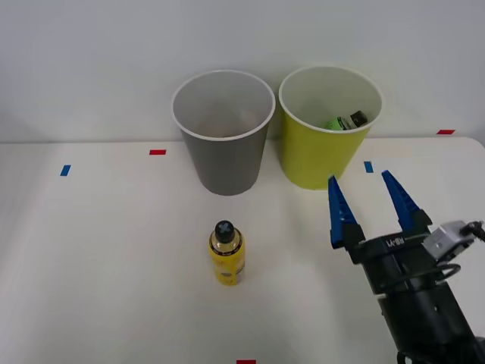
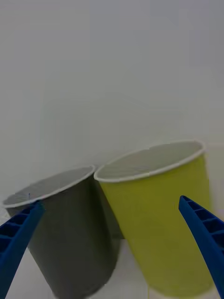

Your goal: Put cans in the gray bin, plastic bottles in the light green bin

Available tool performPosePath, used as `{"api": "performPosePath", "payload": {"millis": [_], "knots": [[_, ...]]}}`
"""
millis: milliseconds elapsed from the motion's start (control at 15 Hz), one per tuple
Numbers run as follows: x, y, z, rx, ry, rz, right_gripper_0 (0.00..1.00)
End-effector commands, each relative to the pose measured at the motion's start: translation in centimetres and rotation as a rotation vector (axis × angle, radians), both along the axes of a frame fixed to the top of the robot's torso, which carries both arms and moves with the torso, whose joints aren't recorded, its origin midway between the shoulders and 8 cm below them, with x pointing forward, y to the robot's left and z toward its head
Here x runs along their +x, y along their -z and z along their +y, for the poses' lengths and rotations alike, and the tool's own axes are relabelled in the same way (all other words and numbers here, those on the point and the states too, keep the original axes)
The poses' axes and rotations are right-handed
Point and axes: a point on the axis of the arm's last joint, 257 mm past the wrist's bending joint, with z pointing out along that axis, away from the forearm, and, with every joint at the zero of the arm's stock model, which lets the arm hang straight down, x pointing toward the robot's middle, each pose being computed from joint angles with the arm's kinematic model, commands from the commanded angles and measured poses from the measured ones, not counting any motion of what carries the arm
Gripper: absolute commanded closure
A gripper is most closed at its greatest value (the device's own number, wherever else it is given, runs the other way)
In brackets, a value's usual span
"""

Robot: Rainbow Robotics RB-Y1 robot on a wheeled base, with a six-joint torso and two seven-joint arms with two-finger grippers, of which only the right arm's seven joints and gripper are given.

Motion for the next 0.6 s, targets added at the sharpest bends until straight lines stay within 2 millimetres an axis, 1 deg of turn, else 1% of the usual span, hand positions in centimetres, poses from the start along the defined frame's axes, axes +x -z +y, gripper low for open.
{"api": "performPosePath", "payload": {"millis": [67, 133, 267, 600], "knots": [[-4.8, 3.0, -2.8, -0.134, 0.044, 0.013, 0.00], [-5.8, 3.8, -3.5, -0.165, 0.058, 0.027, 0.00], [-7.2, 4.9, -4.3, -0.192, 0.073, 0.054, 0.00], [-10.7, 7.5, -5.2, -0.227, 0.115, 0.125, 0.00]]}}
